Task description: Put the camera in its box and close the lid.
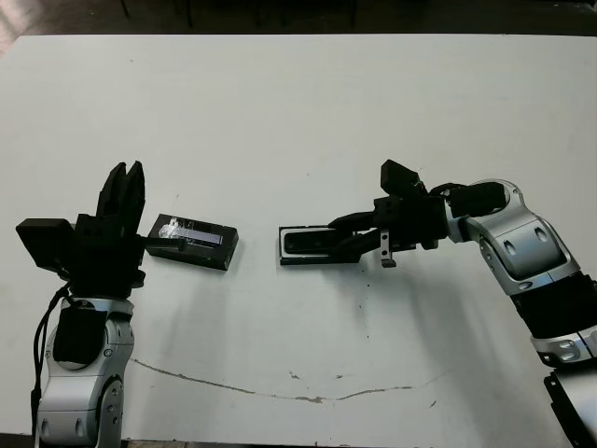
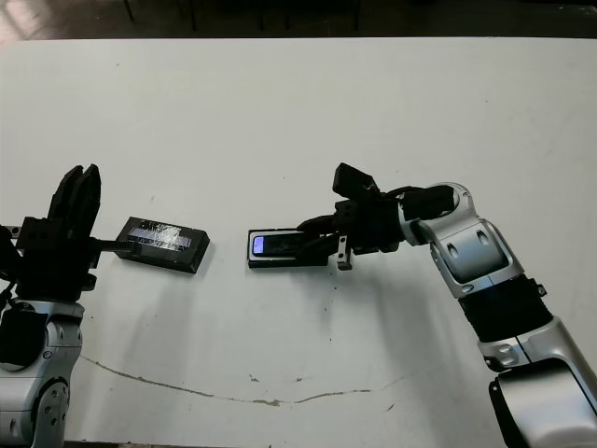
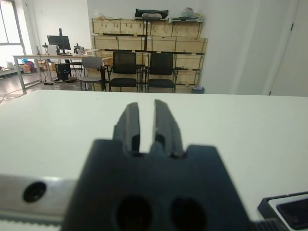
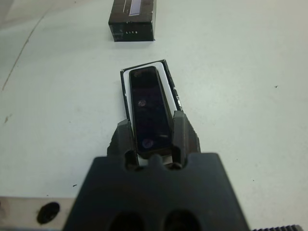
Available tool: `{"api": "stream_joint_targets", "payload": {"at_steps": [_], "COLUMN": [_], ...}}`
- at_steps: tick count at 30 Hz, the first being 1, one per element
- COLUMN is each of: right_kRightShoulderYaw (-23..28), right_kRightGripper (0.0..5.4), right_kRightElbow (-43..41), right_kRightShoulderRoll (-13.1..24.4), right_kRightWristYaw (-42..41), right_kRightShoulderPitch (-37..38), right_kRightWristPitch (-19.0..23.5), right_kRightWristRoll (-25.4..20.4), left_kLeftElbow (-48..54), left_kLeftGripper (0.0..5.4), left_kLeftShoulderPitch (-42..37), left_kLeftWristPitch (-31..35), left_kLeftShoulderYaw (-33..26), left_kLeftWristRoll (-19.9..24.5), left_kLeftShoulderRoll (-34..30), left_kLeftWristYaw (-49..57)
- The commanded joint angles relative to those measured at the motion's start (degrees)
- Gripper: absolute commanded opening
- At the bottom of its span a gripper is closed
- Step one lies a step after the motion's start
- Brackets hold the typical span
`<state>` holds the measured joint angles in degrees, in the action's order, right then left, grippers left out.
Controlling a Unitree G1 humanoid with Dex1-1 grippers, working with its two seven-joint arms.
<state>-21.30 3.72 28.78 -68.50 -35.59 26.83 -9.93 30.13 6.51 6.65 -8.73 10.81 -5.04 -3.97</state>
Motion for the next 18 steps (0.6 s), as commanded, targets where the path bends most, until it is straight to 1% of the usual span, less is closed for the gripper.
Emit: {"api": "stream_joint_targets", "payload": {"at_steps": [1, 2, 3, 5, 8, 10, 12, 14, 15, 18], "right_kRightShoulderYaw": [-2.3, -2.3, -2.1, -1.1, 1.9, 3.3, 4.5, 6.0, 6.9, 9.8], "right_kRightGripper": [0.04, 0.06, 0.23, 0.61, 1.26, 1.73, 2.13, 2.56, 2.78, 3.43], "right_kRightElbow": [0.0, 0.1, 0.1, -0.5, -1.3, -2.3, -4.0, -6.7, -8.0, -10.6], "right_kRightShoulderRoll": [-0.9, -0.7, -0.4, -0.1, -0.4, -0.4, 0.2, 1.2, 1.6, 2.3], "right_kRightWristYaw": [-2.2, -2.7, -3.2, -3.5, -2.3, -0.7, 1.3, 4.1, 5.4, 7.9], "right_kRightShoulderPitch": [0.5, 0.3, 0.1, 0.0, 0.9, 1.4, 1.8, 2.1, 2.3, 2.9], "right_kRightWristPitch": [0.2, 0.2, 0.0, -0.3, -2.0, -3.0, -4.7, -5.3, -5.2, -4.7], "right_kRightWristRoll": [-0.4, -0.6, -0.9, -1.6, -3.3, -3.5, -2.5, -1.3, -1.0, -2.1], "left_kLeftElbow": [-0.3, -0.4, -0.5, -0.5, -0.7, -1.0, -1.1, -1.0, -0.8, -0.8], "left_kLeftGripper": [0.00, 0.00, 0.00, 0.00, 0.00, 0.00, 0.00, 0.00, 0.00, 0.00], "left_kLeftShoulderPitch": [1.2, 1.2, 1.2, 1.1, 1.0, 0.8, 0.7, 0.7, 0.8, 0.7], "left_kLeftWristPitch": [0.2, 0.2, 0.2, 0.2, 0.3, 0.2, -0.1, 0.1, 0.4, 0.5], "left_kLeftShoulderYaw": [-0.2, -0.2, -0.3, -0.3, -0.2, -0.2, -0.1, 0.0, 0.0, 0.0], "left_kLeftWristRoll": [0.3, 0.6, 0.7, 0.5, 0.5, 0.5, 0.1, -0.4, -0.4, -0.2], "left_kLeftShoulderRoll": [0.1, 0.1, 0.2, 0.1, 0.1, 0.1, 0.1, 0.0, 0.0, -0.1], "left_kLeftWristYaw": [-0.1, -0.1, -0.1, -0.1, -0.2, -0.3, -0.2, 0.0, 0.1, -0.1]}}
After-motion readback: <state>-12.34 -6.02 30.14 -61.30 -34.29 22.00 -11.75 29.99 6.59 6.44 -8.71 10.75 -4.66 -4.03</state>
